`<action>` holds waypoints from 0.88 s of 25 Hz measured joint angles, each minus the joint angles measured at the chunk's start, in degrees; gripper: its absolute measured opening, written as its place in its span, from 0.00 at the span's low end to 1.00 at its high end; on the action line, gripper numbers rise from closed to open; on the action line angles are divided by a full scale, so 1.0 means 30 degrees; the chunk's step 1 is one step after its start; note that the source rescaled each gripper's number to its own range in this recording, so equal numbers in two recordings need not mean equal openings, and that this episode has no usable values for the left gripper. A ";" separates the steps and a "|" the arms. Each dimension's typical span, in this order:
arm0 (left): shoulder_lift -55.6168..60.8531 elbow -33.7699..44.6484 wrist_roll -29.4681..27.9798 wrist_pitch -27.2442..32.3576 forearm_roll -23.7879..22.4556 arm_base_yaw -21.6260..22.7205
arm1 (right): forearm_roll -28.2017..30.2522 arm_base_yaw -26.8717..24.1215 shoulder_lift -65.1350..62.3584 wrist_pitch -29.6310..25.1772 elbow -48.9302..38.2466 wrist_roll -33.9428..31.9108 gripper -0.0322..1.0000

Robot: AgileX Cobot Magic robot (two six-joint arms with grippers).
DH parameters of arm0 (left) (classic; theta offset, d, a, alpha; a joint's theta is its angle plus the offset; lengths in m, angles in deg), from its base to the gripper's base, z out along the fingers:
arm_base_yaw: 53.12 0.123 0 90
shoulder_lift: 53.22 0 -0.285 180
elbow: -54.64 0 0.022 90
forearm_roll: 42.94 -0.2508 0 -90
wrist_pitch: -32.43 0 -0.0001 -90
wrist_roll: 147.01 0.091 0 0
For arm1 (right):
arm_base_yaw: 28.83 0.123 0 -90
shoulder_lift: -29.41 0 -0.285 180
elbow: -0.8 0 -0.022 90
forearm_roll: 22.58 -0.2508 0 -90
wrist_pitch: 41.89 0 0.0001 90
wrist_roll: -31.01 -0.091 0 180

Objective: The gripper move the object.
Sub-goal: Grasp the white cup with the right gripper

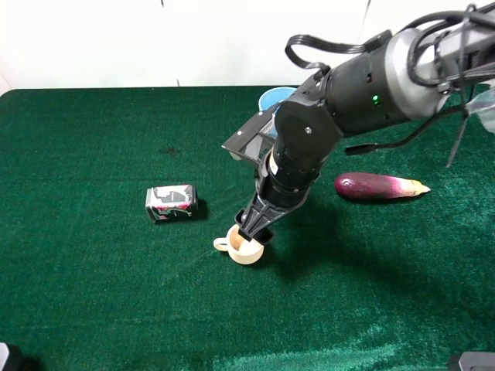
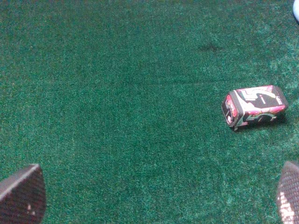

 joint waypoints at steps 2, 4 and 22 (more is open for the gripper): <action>0.0000 0.0000 0.0000 0.0000 0.0000 0.0000 | 0.0000 0.0000 0.0237 0.0179 0.0014 -0.0008 1.00; 0.0000 0.0000 0.0000 0.0000 0.0000 0.0000 | 0.0030 0.0000 0.0482 0.0254 0.0014 -0.0008 1.00; 0.0000 0.0000 0.0000 0.0000 0.0000 0.0000 | 0.0030 0.0000 0.1035 0.0719 0.0014 -0.0008 0.88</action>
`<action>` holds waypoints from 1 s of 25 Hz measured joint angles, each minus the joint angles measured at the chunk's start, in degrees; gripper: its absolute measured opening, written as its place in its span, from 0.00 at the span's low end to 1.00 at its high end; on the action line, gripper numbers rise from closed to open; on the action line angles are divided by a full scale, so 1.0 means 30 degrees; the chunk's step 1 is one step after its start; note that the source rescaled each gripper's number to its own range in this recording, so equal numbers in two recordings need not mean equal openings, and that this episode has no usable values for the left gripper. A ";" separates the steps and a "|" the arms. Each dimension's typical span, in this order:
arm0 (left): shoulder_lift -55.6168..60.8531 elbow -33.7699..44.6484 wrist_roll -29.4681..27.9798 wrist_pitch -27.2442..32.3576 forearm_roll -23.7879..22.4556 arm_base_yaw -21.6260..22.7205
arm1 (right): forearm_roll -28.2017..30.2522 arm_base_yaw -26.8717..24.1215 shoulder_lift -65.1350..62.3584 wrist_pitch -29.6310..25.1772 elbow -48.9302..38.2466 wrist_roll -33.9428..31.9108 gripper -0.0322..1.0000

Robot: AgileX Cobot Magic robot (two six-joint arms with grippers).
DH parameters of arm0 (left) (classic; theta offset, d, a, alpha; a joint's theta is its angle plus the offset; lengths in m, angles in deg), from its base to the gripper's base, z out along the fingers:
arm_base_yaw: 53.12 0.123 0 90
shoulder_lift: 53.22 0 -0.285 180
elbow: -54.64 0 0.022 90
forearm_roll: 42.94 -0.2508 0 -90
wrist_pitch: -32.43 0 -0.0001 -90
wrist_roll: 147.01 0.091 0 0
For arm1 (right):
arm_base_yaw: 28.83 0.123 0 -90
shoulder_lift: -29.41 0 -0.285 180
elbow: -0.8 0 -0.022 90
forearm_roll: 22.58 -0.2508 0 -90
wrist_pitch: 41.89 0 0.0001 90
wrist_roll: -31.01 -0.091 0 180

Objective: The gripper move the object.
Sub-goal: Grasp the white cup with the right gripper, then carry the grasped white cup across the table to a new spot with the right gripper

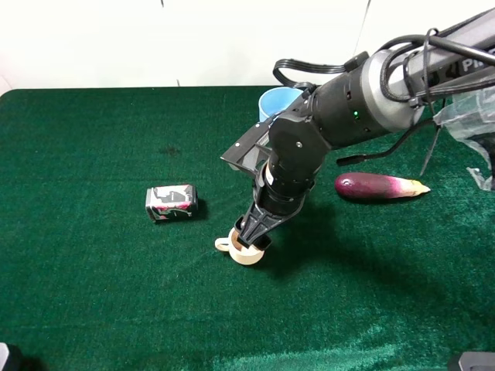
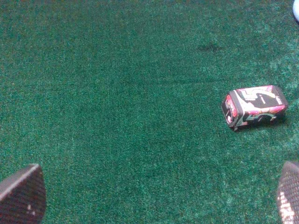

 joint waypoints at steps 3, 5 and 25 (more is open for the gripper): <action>0.0000 0.0000 0.0000 0.0000 0.0000 0.0000 | -0.0127 0.0000 0.0000 -0.0042 0.0000 0.0000 0.69; 0.0000 0.0000 0.0000 0.0000 0.0000 0.0000 | -0.0348 0.0000 0.0000 -0.0056 0.0000 0.0000 0.58; 0.0000 0.0000 0.0000 0.0000 0.0000 0.0000 | -0.0990 0.0000 -0.0058 -0.0192 0.0000 0.0000 0.03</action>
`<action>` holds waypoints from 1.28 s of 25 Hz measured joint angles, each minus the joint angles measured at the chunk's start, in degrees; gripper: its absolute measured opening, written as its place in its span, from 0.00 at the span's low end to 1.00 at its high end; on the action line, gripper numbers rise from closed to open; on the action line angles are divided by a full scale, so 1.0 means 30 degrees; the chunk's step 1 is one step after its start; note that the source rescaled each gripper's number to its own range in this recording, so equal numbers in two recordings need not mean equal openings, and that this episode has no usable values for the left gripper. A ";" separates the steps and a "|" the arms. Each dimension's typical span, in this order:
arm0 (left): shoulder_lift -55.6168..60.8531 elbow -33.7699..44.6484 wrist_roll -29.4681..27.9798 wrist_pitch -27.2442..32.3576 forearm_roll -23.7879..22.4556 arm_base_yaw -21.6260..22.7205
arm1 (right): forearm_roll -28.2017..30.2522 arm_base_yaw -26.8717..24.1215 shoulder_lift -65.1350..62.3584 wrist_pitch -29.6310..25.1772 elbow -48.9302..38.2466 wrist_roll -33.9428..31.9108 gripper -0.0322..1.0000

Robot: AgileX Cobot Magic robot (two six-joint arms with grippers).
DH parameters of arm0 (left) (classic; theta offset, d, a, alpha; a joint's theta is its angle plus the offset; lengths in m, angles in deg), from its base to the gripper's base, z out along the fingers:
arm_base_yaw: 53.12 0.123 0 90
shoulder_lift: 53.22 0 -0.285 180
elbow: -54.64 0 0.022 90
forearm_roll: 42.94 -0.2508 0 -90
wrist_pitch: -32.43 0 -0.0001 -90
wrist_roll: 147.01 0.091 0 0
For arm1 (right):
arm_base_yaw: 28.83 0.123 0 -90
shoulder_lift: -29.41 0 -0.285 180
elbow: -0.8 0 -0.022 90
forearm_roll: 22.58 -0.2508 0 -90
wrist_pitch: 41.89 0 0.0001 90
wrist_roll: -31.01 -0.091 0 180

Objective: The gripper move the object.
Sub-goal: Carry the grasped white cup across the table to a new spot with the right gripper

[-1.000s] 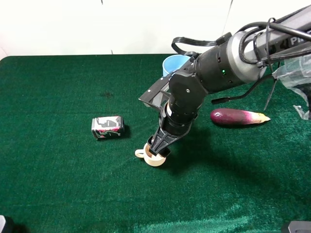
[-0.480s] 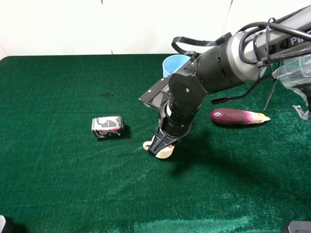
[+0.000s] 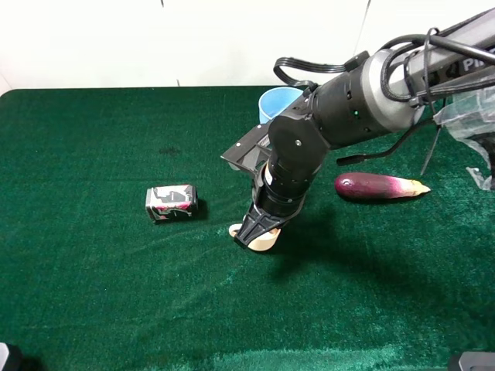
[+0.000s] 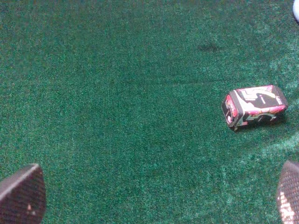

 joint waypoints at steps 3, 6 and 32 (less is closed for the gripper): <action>0.0000 0.0000 0.0000 0.0000 0.0000 0.0000 | 0.0000 0.0000 -0.0336 -0.0394 0.0000 0.0000 0.03; 0.0000 0.0000 0.0000 0.0000 0.0000 0.0000 | 0.0109 0.0000 -0.1094 -0.0764 0.0000 0.0000 0.03; 0.0000 0.0000 0.0000 0.0000 0.0000 0.0000 | 0.2163 -0.7347 -0.4897 -0.8423 0.5275 0.3963 0.03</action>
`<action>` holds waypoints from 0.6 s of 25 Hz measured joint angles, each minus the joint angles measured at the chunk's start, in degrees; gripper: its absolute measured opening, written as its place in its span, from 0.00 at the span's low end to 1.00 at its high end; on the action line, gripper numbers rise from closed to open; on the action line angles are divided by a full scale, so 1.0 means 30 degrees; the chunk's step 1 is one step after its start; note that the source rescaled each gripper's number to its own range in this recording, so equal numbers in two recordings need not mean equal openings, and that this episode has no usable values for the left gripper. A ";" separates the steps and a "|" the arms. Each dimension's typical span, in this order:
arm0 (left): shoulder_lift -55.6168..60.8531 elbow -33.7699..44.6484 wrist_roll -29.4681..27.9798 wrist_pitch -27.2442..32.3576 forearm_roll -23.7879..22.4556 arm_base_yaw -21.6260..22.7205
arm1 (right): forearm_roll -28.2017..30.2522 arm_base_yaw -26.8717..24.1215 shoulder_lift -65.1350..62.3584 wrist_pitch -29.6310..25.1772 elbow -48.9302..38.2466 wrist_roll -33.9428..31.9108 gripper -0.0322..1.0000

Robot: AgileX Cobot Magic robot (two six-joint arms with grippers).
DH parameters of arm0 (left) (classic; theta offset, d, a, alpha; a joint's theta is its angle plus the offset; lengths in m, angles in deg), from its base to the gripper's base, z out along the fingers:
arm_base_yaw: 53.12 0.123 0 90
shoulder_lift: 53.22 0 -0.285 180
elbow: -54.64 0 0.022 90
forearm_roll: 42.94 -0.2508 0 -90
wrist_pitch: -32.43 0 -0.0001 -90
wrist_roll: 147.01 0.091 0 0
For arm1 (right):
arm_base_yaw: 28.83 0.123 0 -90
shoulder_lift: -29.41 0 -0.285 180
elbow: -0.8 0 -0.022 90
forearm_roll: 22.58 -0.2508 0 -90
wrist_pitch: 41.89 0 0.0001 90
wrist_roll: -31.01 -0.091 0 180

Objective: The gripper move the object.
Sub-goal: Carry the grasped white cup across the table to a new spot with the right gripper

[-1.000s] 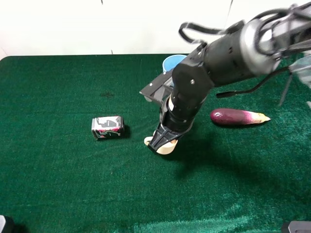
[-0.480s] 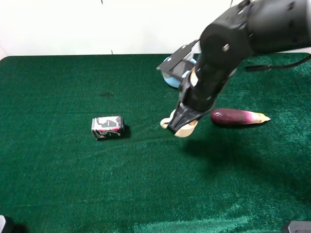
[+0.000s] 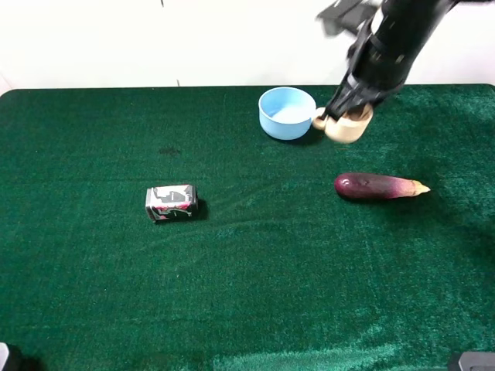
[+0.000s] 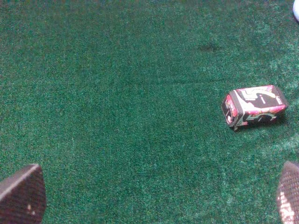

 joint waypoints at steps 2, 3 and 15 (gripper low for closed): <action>0.0000 0.0000 0.0000 0.0000 0.0000 0.0000 | 0.0000 -0.0838 0.0107 -0.0082 0.0609 0.0547 0.03; 0.0000 0.0000 0.0000 0.0000 0.0000 0.0000 | 0.0000 -0.1287 0.0278 -0.0175 0.0942 0.0896 0.03; 0.0000 0.0000 0.0000 0.0000 0.0000 0.0000 | -0.0105 -0.5017 0.6029 -0.1773 0.6358 0.3534 0.03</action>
